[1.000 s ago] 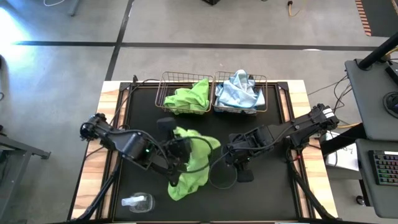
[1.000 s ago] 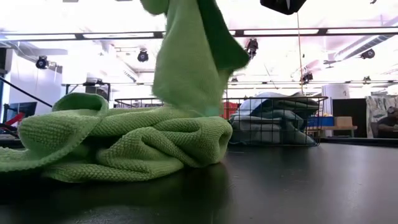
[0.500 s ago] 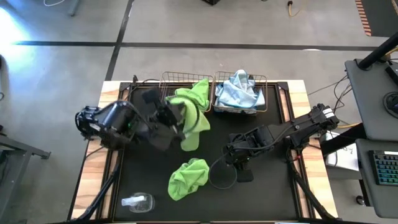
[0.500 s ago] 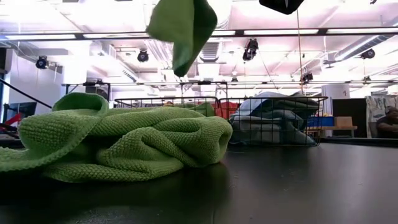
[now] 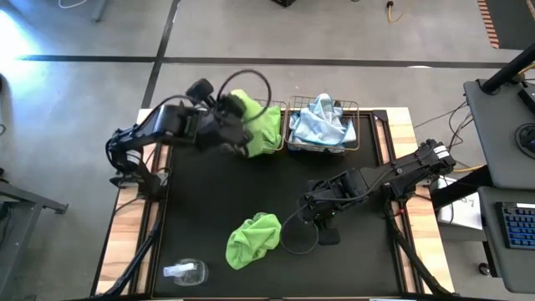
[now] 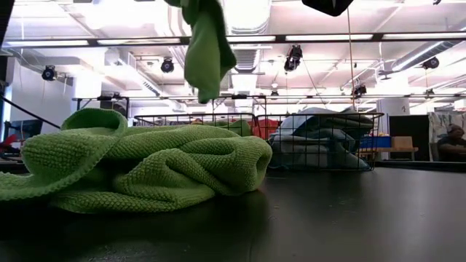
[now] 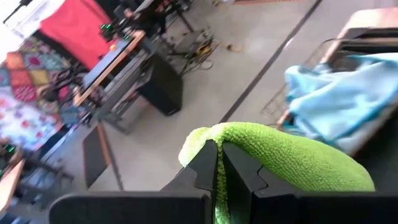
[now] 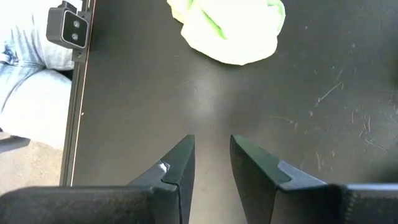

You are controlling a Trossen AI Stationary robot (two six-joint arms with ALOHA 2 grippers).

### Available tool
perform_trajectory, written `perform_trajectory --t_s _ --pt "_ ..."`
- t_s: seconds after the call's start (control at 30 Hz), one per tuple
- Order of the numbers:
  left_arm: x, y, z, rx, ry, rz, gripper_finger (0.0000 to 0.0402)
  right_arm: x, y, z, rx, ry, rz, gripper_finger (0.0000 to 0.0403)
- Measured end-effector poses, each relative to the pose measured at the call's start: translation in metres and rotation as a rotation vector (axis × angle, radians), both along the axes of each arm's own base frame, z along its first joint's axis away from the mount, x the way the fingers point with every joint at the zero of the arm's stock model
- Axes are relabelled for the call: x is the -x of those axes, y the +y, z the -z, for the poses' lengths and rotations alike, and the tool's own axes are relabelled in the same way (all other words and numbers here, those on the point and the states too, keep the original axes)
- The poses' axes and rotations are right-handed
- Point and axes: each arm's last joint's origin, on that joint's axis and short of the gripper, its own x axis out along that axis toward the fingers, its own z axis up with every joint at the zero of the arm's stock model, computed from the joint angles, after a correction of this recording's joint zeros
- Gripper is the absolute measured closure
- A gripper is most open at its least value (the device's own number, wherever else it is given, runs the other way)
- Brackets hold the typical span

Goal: Sort microfiber towel by color & place in baskets
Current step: Put the green microfiber cloth into the left wire basket

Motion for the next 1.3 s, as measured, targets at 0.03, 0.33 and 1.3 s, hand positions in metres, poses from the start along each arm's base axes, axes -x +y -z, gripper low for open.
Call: perform_trajectory --t_s 0.03,0.33,1.3 --pt "0.000 0.006 0.000 0.000 0.001 -0.019 0.0401 0.000 0.000 0.000 0.000 0.000 0.000 0.0307" --pt "0.003 0.057 -0.003 -0.003 -0.043 -0.192 0.0401 0.000 0.000 0.000 0.004 -0.008 -0.015 0.0307" --pt "0.007 0.092 -0.003 0.057 -0.041 -0.209 0.0315 -0.002 0.001 -0.001 0.000 -0.024 -0.017 0.0307"
